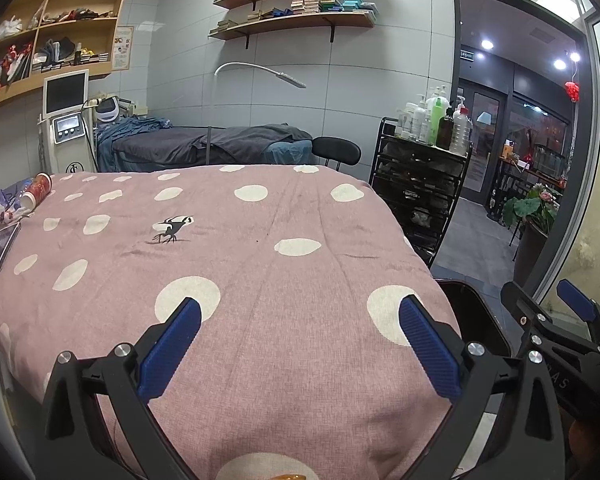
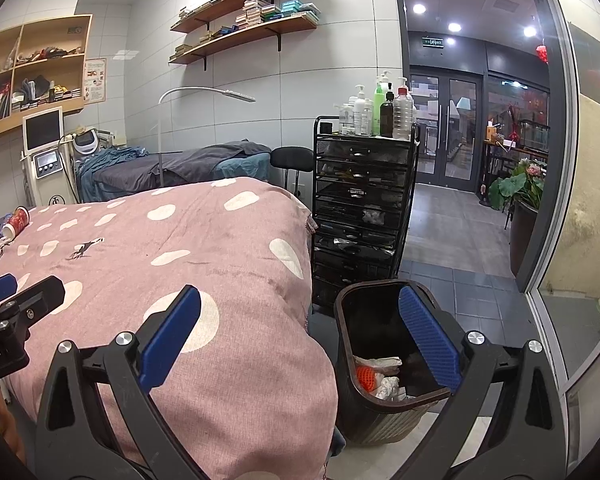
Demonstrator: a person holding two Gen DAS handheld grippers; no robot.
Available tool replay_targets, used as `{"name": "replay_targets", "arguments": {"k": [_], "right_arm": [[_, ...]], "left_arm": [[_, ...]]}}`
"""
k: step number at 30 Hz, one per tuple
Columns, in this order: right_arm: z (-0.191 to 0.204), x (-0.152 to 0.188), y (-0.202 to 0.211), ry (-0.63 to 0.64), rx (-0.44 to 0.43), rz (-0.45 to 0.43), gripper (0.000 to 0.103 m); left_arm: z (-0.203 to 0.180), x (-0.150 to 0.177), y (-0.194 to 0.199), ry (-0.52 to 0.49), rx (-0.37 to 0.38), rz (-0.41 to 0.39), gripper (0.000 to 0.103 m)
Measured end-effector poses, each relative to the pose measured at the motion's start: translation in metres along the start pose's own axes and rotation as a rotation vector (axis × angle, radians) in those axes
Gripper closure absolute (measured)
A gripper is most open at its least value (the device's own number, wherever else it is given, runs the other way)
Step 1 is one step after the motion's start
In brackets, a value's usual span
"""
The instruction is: Collect trash
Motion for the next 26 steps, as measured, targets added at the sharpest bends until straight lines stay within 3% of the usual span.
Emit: {"name": "replay_targets", "arguments": {"k": [26], "right_arm": [[0.0011, 0.0018, -0.0015, 0.0, -0.002, 0.006, 0.005]], "left_arm": [[0.0027, 0.0033, -0.0054, -0.001, 0.01, 0.011, 0.005]]}}
Point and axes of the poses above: each gripper's, at about its wrist camera, not at the fingertips, and y roughly against the way its jaws point, z to its left, x to its underside, the point moved 4 cm from there along -y, roughly the way its jaws point, and after that the axes turned 12 degrees about y, right-handed, at the moved point
